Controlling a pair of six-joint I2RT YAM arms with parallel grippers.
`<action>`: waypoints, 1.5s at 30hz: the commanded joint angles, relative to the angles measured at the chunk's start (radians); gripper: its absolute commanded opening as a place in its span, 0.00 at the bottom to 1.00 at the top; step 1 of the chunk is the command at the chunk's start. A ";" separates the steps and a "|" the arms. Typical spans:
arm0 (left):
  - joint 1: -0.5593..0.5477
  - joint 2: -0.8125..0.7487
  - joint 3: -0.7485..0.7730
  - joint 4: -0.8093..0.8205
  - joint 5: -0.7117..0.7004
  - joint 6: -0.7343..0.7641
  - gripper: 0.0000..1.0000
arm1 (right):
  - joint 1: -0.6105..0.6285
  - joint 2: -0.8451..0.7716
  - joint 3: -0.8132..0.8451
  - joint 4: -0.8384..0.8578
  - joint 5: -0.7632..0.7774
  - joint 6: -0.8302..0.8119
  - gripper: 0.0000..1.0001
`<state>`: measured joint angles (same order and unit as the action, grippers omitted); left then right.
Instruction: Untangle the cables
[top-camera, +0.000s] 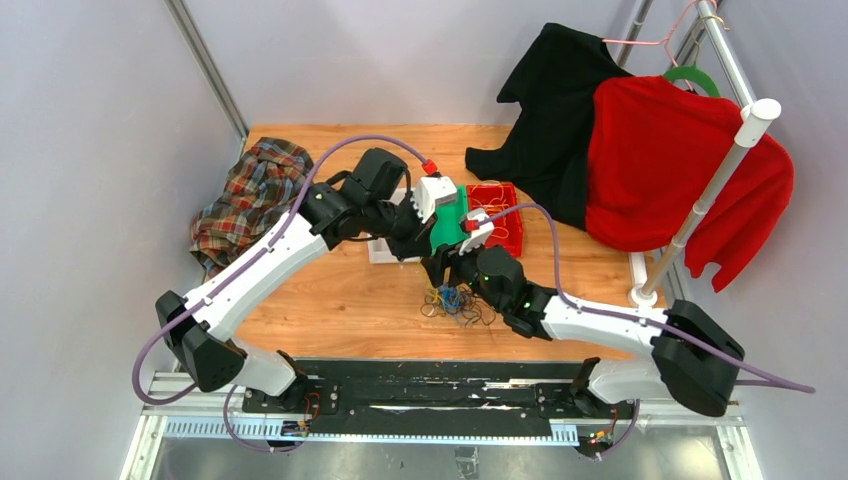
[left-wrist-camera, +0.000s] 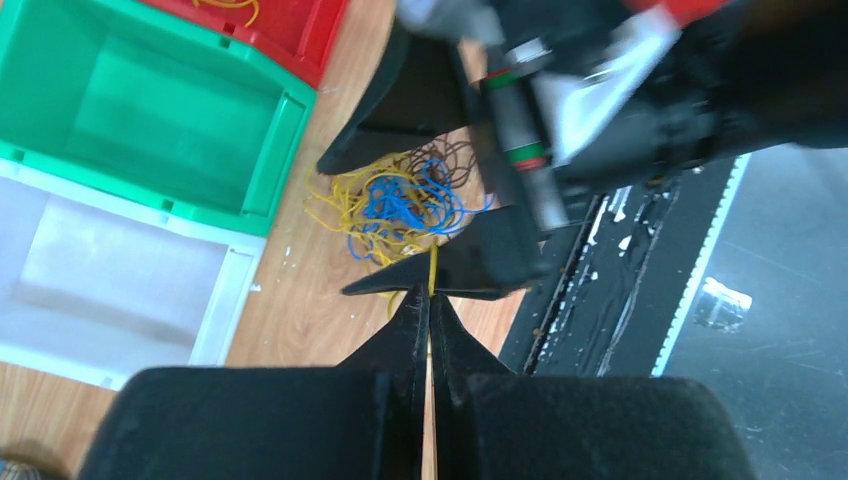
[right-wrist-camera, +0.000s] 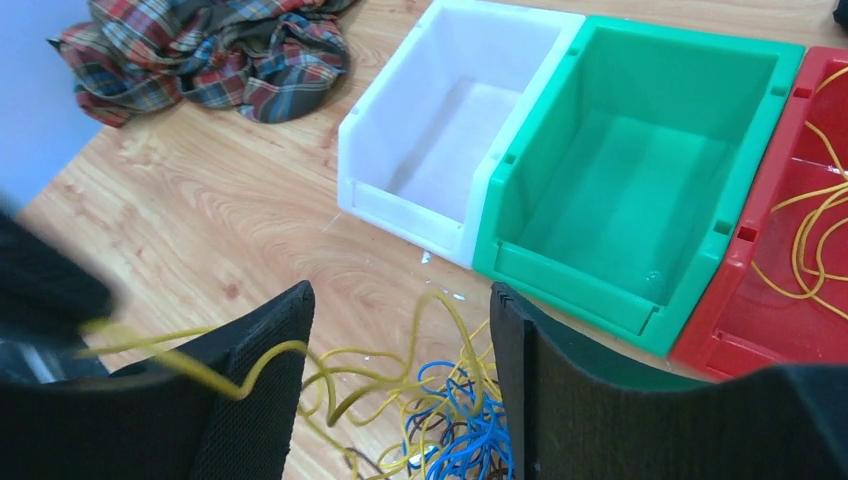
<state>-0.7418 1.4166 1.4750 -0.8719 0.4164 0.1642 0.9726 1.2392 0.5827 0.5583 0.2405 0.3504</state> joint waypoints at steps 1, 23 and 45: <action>-0.002 -0.044 0.067 -0.055 0.112 -0.005 0.01 | 0.010 0.075 0.036 0.062 0.066 -0.013 0.63; -0.002 -0.023 0.708 -0.101 -0.064 0.063 0.00 | 0.033 0.306 -0.152 0.167 0.088 0.079 0.48; -0.009 -0.008 0.700 0.394 -0.314 0.199 0.00 | 0.079 -0.044 -0.185 -0.032 0.188 0.042 0.64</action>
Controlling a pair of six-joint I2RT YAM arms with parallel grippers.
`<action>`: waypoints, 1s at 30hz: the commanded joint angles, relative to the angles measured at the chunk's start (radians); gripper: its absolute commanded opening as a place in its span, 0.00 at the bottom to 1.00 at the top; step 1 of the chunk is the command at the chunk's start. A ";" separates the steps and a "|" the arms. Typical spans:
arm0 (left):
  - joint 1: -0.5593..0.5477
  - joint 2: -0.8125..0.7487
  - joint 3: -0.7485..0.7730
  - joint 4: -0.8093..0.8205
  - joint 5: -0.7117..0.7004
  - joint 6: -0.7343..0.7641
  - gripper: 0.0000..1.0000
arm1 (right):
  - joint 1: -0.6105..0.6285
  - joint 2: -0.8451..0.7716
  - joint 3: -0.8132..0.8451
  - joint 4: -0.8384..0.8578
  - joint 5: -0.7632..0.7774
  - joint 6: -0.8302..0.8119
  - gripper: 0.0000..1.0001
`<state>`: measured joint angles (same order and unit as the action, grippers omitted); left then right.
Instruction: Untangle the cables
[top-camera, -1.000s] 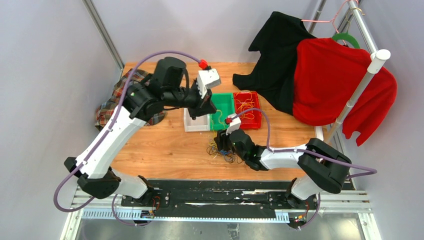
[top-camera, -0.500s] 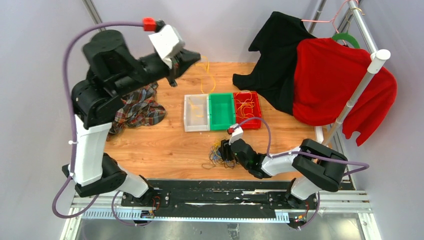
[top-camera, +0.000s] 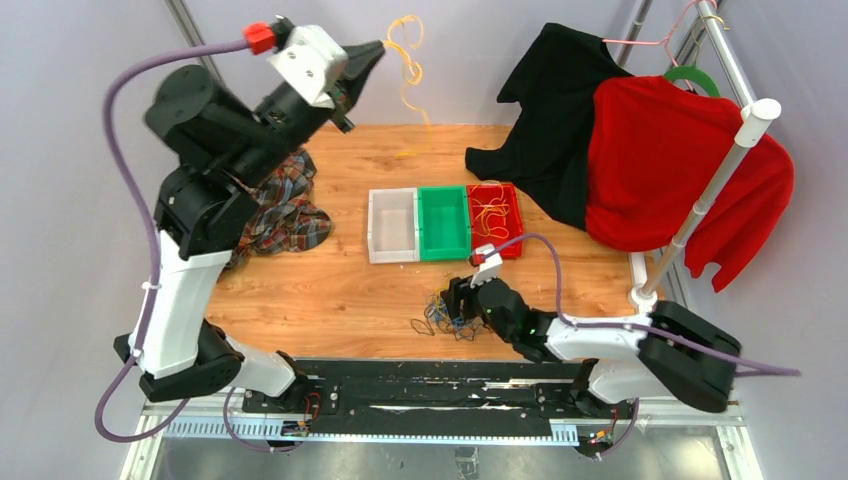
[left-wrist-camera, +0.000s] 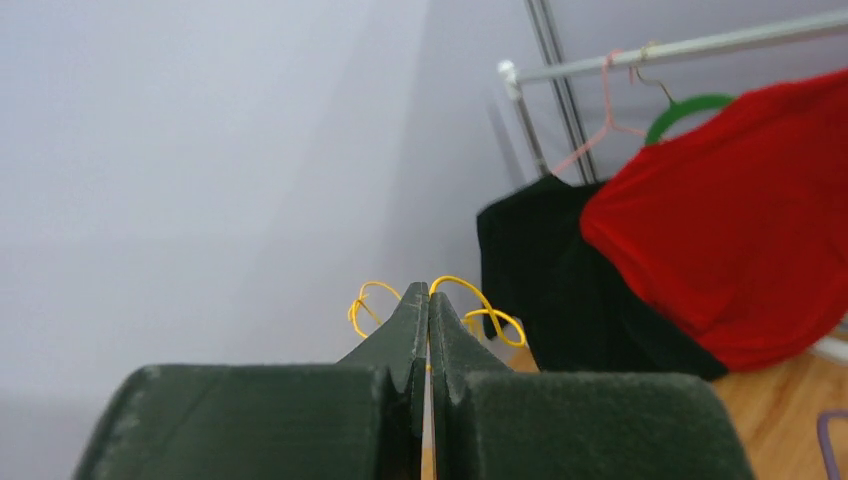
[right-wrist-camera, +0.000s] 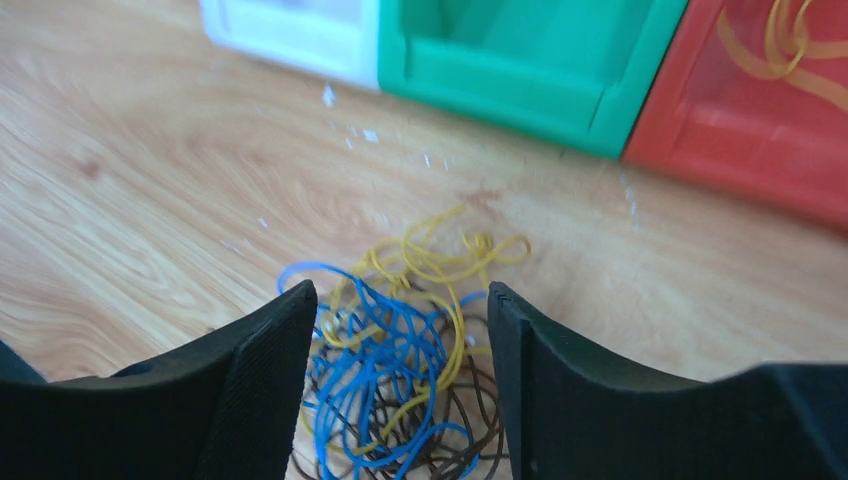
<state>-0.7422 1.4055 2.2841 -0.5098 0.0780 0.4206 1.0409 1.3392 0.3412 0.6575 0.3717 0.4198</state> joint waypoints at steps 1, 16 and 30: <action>-0.009 -0.003 -0.157 0.042 0.026 -0.068 0.00 | 0.008 -0.189 0.064 -0.162 0.065 -0.032 0.67; -0.014 0.193 -0.382 0.186 0.145 -0.261 0.00 | -0.194 -0.604 0.039 -0.404 0.287 -0.029 0.69; -0.029 0.479 -0.254 0.161 0.174 -0.223 0.00 | -0.313 -0.710 0.032 -0.566 0.400 0.061 0.57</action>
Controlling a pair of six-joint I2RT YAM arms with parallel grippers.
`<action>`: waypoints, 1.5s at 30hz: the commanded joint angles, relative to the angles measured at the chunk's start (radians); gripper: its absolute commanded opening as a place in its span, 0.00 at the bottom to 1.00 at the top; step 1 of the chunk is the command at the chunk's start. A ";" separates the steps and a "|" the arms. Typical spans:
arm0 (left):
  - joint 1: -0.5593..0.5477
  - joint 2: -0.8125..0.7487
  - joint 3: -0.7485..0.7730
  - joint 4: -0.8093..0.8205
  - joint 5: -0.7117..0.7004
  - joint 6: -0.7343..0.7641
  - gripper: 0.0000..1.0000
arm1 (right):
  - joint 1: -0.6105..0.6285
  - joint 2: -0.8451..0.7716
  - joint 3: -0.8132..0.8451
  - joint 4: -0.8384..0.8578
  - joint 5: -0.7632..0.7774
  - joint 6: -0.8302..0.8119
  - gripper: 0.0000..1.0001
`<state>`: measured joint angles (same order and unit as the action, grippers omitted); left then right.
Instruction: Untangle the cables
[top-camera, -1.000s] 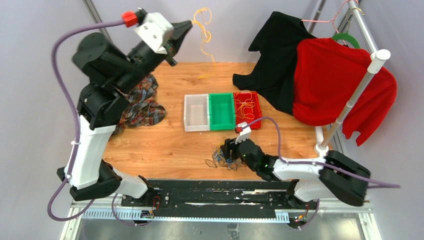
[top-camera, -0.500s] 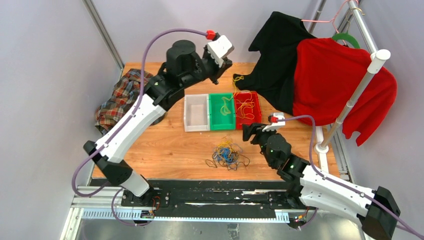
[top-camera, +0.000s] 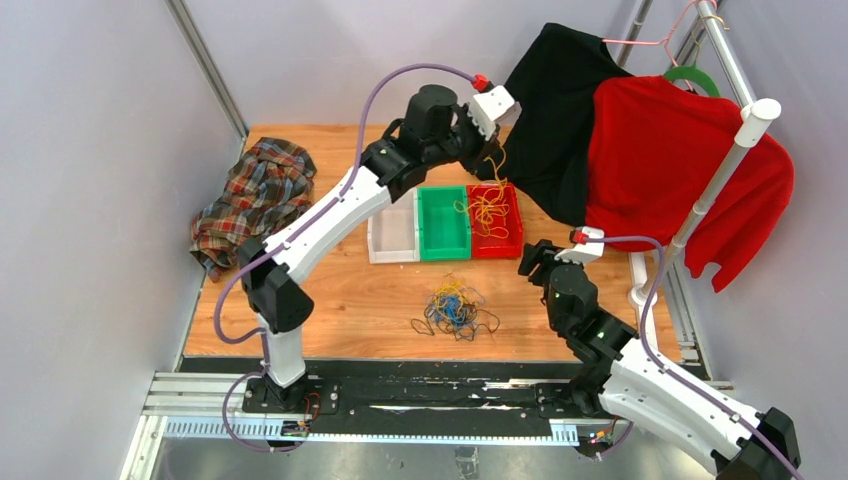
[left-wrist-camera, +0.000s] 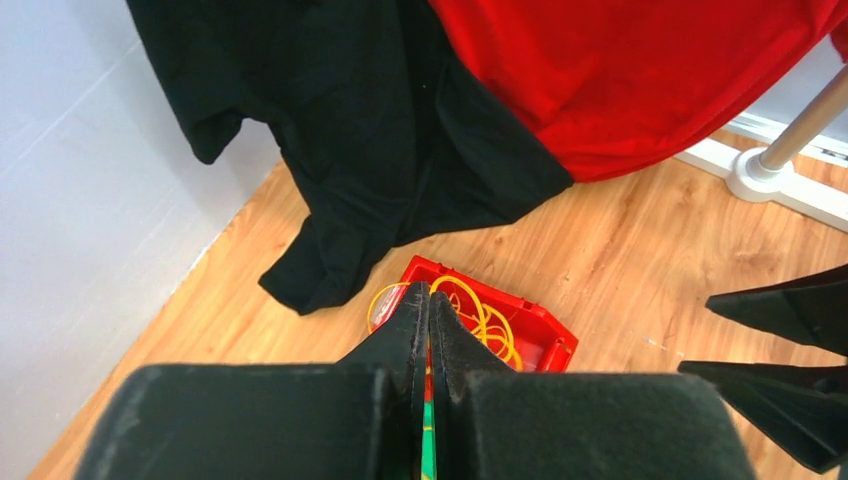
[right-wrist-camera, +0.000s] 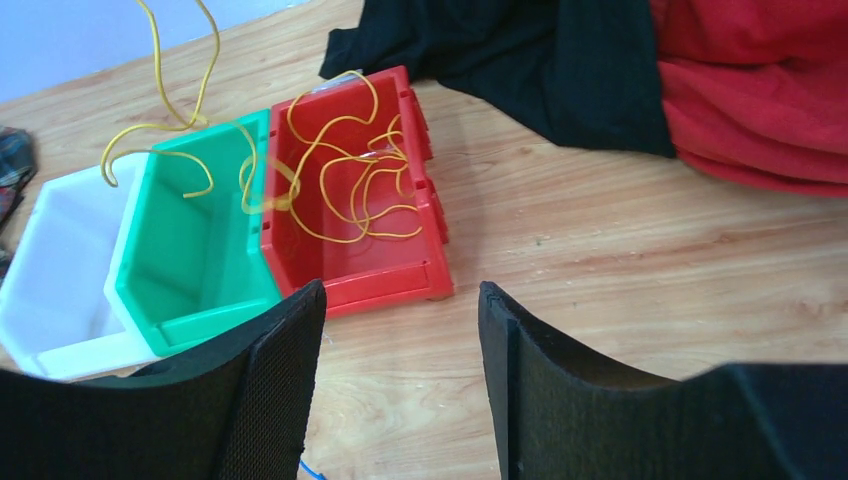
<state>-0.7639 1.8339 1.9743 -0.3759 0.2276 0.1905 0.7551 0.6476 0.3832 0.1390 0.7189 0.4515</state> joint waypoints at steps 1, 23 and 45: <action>-0.008 0.066 0.061 0.031 0.024 0.007 0.00 | -0.030 -0.022 -0.008 -0.050 0.054 0.029 0.57; -0.011 0.301 0.038 0.041 -0.052 0.117 0.00 | -0.095 -0.048 -0.012 -0.078 0.026 -0.003 0.54; -0.004 0.051 -0.160 -0.451 -0.036 0.375 0.98 | -0.112 -0.002 0.052 -0.101 -0.068 -0.018 0.54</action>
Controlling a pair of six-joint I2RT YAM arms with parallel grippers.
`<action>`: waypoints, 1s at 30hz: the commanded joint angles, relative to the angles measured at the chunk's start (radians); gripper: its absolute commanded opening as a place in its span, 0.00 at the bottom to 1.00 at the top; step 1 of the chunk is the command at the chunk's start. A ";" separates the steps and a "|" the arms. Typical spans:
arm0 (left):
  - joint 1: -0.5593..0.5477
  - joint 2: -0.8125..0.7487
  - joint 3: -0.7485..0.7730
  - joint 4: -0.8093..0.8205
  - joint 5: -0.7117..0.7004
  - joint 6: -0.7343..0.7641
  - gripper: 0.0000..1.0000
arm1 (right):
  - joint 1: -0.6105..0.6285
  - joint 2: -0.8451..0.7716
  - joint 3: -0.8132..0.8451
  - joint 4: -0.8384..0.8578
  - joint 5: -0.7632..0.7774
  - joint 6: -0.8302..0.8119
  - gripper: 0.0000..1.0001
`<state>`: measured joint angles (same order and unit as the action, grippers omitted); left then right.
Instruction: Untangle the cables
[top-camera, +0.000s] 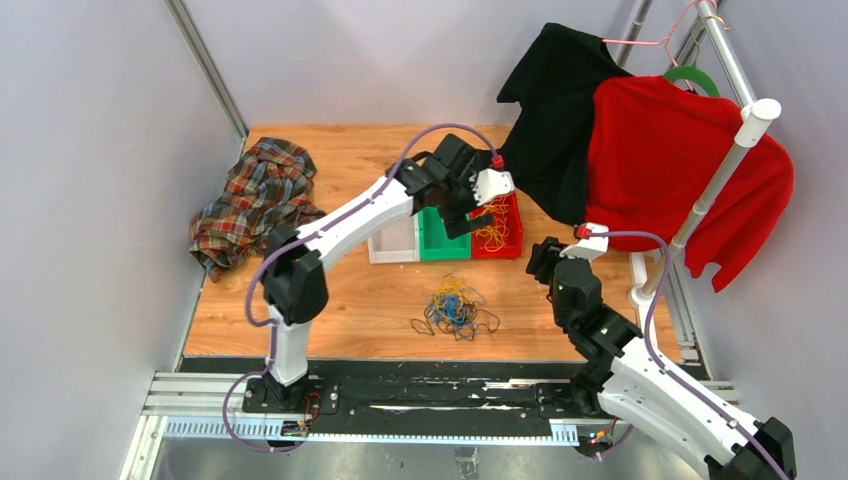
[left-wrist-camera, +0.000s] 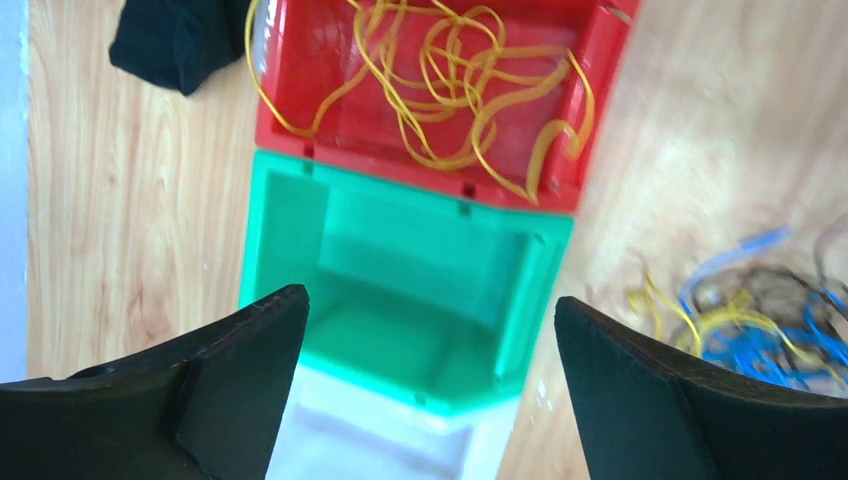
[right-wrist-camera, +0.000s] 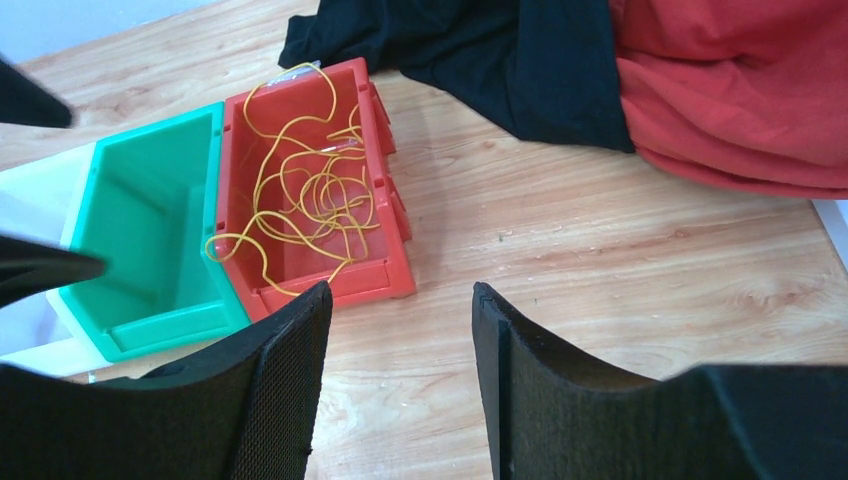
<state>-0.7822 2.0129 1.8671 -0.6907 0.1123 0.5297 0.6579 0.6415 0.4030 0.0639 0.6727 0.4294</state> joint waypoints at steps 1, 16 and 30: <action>0.021 -0.151 -0.080 -0.151 0.108 0.031 1.00 | -0.016 0.003 0.031 -0.029 -0.027 0.010 0.54; -0.045 -0.108 -0.256 -0.202 0.409 0.127 0.73 | -0.015 0.015 0.030 -0.057 -0.120 0.040 0.54; -0.052 0.039 -0.225 -0.153 0.439 0.175 0.58 | -0.015 -0.036 -0.006 -0.070 -0.131 0.036 0.54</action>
<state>-0.8330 2.0468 1.6489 -0.8841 0.5175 0.6754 0.6575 0.6117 0.4030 0.0086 0.5472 0.4530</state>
